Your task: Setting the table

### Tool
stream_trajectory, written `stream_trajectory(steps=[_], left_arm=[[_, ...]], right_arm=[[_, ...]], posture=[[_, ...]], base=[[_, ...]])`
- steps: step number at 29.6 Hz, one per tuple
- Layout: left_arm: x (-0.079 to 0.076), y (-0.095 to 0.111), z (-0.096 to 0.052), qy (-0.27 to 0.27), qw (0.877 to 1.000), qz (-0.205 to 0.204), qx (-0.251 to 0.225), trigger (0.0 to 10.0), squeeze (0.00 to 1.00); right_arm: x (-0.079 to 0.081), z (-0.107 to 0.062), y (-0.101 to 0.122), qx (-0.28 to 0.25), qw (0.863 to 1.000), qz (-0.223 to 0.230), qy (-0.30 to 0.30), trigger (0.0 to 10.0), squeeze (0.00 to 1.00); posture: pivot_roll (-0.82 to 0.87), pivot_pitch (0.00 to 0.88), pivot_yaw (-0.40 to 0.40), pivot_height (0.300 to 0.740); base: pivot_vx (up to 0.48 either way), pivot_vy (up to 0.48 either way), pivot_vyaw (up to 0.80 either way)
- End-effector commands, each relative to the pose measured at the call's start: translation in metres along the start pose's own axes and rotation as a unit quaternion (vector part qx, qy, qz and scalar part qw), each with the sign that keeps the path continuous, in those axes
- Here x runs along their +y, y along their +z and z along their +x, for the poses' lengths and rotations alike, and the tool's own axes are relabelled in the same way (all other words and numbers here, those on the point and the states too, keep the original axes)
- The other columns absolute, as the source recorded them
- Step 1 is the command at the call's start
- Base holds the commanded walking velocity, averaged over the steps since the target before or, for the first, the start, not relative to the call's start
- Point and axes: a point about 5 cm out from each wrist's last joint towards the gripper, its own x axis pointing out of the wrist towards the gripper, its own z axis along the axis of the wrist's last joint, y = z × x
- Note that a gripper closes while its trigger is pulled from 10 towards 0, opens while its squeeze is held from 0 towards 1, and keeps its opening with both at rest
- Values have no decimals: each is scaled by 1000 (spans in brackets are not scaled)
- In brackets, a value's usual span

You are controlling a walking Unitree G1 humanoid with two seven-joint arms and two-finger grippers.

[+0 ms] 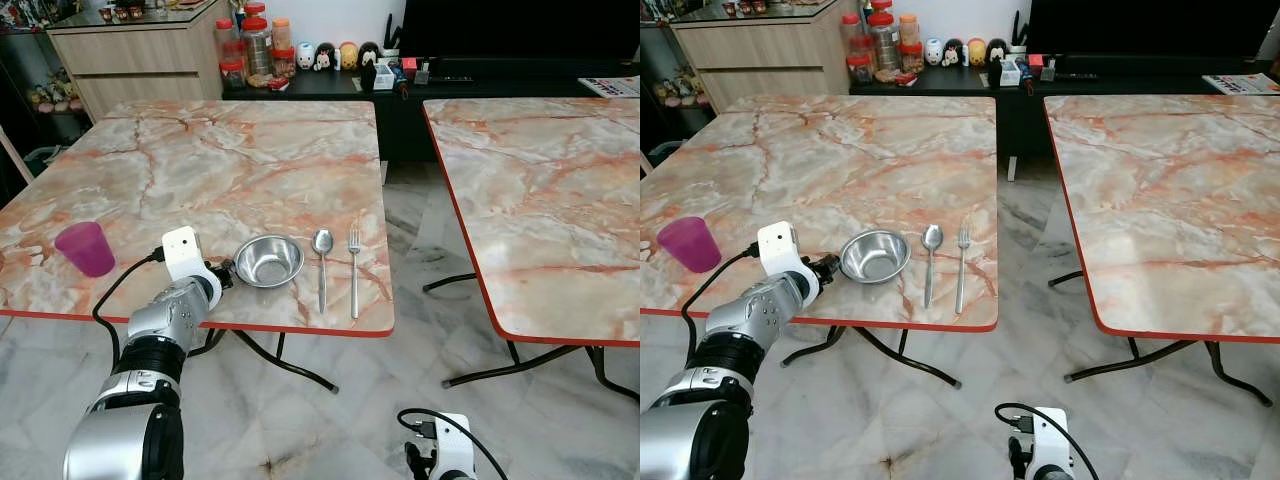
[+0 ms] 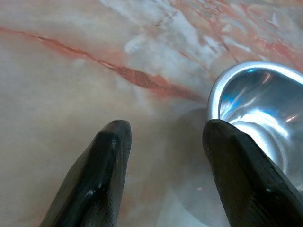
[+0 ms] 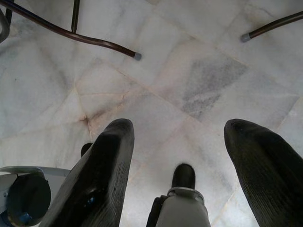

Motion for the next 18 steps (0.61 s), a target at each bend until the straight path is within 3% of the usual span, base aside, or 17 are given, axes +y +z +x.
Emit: stream_trajectory(steps=[1, 18], left_arm=[[0, -4, -1, -7, 1000, 2, 8, 10000, 0], [-8, 25, -8, -23, 998, -16, -53, 10000, 0]], right_arm=[[1, 0, 0, -1, 1000, 6, 0, 10000, 0], [1, 0, -1, 0, 1000, 6, 0, 10000, 0]], posture=[[18, 0, 45, 727], [19, 0, 44, 727]], base=[[0, 0, 0], [0, 0, 0]])
